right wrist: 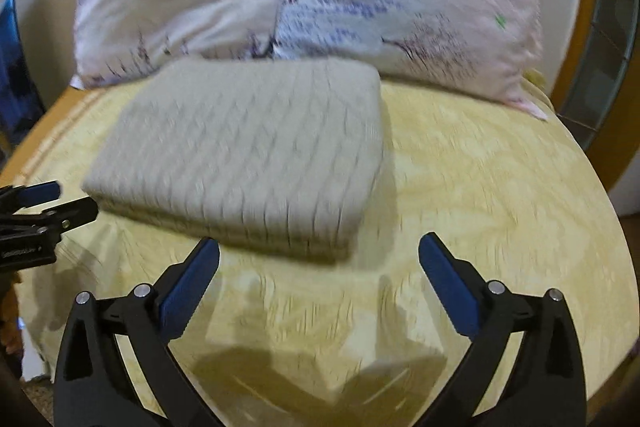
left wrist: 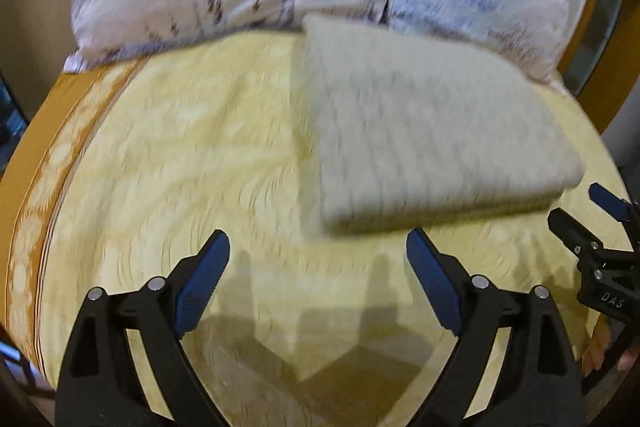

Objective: Fold small clothes

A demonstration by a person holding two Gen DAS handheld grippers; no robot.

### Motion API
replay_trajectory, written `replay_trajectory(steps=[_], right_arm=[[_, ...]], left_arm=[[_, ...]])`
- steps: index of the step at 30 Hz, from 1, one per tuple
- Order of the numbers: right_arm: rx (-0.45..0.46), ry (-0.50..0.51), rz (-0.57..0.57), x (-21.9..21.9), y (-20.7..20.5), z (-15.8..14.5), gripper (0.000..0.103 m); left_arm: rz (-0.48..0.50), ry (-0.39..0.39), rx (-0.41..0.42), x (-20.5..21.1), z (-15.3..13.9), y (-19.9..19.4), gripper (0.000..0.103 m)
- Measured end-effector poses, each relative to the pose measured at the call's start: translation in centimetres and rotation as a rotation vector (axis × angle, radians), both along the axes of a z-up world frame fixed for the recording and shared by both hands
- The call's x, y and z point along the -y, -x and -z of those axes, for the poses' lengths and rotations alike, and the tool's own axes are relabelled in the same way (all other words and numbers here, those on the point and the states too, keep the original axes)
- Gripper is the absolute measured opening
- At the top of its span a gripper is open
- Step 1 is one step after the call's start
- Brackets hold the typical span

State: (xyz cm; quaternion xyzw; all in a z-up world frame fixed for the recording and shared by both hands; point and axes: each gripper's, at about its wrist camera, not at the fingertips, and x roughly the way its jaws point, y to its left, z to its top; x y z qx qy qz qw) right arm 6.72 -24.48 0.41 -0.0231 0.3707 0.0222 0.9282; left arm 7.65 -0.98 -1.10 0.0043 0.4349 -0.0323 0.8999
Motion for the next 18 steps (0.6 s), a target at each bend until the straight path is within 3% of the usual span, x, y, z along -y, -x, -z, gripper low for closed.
replay_trajectory(steps=[5, 11, 18], right_arm=[[-0.063, -0.011, 0.025, -0.4, -0.2, 1.5, 0.102], [-0.099, -0.010, 0.065, -0.5, -0.6, 2.4, 0.102], [-0.109, -0.044, 0.074, 0.1, -0.6, 2.5, 0.102]], left_arm=[[-0.002, -0.060, -0.025, 0.7, 1.2, 0.5, 0.093], [-0.002, -0.066, -0.042, 1.0, 1.6, 0.2, 0.101], [-0.008, -0.065, -0.059, 1.1, 1.6, 0.1, 0.101]])
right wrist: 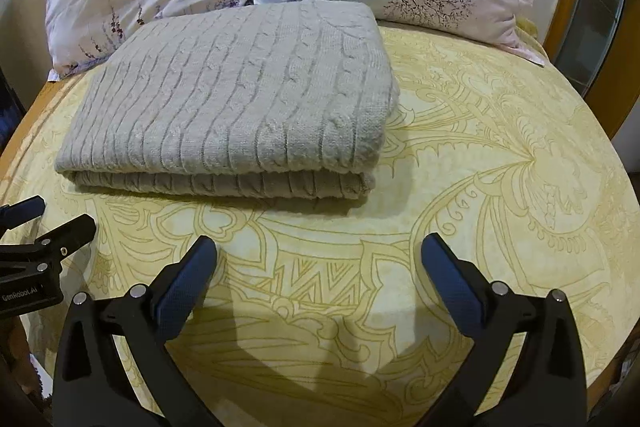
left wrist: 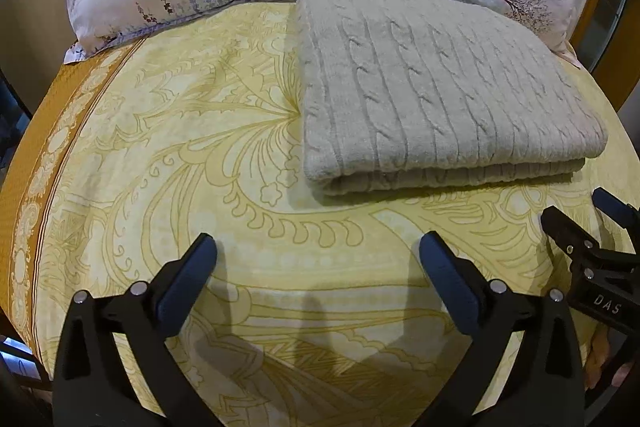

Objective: Fold small clothes

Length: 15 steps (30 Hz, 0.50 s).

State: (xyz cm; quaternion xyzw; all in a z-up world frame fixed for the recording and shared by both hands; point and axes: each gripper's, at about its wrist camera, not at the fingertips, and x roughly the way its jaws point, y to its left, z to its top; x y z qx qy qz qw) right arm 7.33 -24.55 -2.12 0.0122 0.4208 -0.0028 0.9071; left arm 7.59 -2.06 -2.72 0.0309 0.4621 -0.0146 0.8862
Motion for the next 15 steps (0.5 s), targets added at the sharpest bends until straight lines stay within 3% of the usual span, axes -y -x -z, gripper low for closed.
replay_trajectory(steps=[15], right_arm=[[0.000, 0.001, -0.004, -0.09, 0.03, 0.04, 0.102]], left_arm=[[-0.009, 0.003, -0.045, -0.16, 0.16, -0.59, 0.101]])
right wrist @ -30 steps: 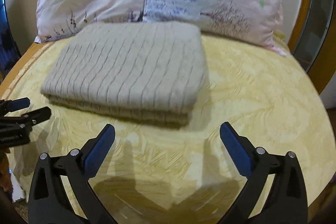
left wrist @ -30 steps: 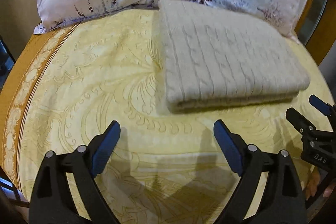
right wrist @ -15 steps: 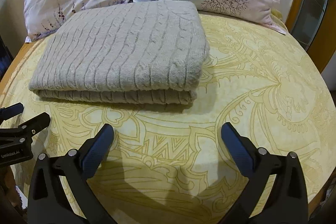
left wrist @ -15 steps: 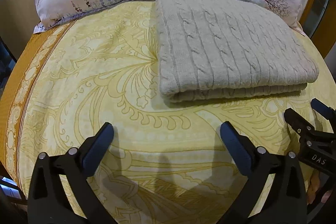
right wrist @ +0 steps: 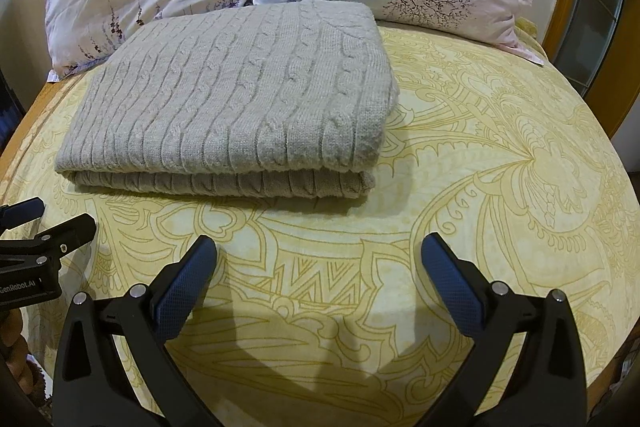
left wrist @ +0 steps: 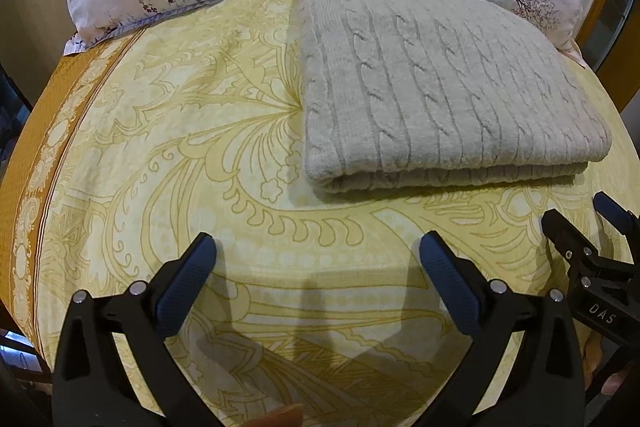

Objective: Fold small clothes

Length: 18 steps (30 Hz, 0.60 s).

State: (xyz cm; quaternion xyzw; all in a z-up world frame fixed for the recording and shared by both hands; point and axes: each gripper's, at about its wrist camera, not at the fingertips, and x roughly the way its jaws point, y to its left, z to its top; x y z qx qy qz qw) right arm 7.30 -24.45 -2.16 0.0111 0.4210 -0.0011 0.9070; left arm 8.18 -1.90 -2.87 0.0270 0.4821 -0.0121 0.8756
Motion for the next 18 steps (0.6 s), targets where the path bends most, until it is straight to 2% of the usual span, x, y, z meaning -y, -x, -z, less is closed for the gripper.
replay_trajectory(steps=[18], right_arm=[[0.000, 0.000, 0.000, -0.04, -0.10, 0.02, 0.102]], left_arm=[[0.001, -0.001, 0.007, 0.00, 0.07, 0.11, 0.101]])
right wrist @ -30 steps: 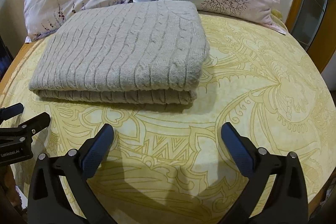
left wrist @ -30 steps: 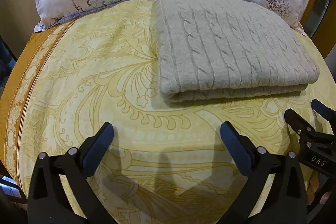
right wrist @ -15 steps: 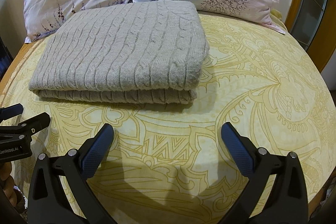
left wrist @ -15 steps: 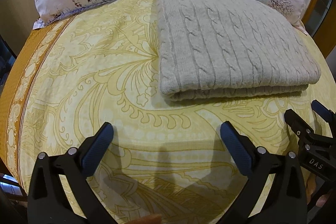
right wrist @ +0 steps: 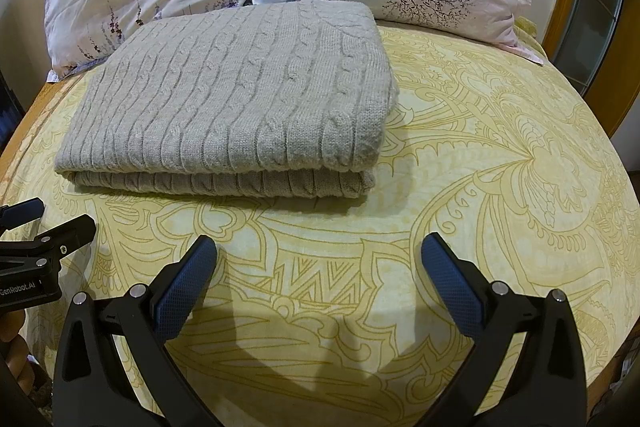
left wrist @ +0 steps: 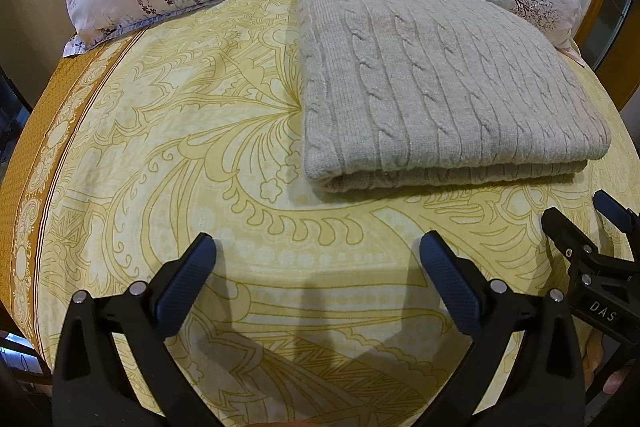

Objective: Fold small clothes

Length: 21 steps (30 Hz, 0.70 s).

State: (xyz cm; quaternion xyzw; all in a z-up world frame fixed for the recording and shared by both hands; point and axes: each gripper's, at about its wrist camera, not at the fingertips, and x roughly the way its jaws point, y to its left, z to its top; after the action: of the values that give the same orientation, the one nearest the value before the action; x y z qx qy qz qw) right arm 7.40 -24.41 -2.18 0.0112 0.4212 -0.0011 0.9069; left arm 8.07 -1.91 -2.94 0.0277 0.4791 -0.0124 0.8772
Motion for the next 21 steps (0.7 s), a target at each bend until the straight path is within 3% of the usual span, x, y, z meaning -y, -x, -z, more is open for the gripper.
replay_trajectory(steps=[21], right_arm=[[0.000, 0.000, 0.001, 0.13, 0.14, 0.03, 0.102]], left_arm=[[-0.001, 0.000, -0.001, -0.01, -0.02, 0.02, 0.101]])
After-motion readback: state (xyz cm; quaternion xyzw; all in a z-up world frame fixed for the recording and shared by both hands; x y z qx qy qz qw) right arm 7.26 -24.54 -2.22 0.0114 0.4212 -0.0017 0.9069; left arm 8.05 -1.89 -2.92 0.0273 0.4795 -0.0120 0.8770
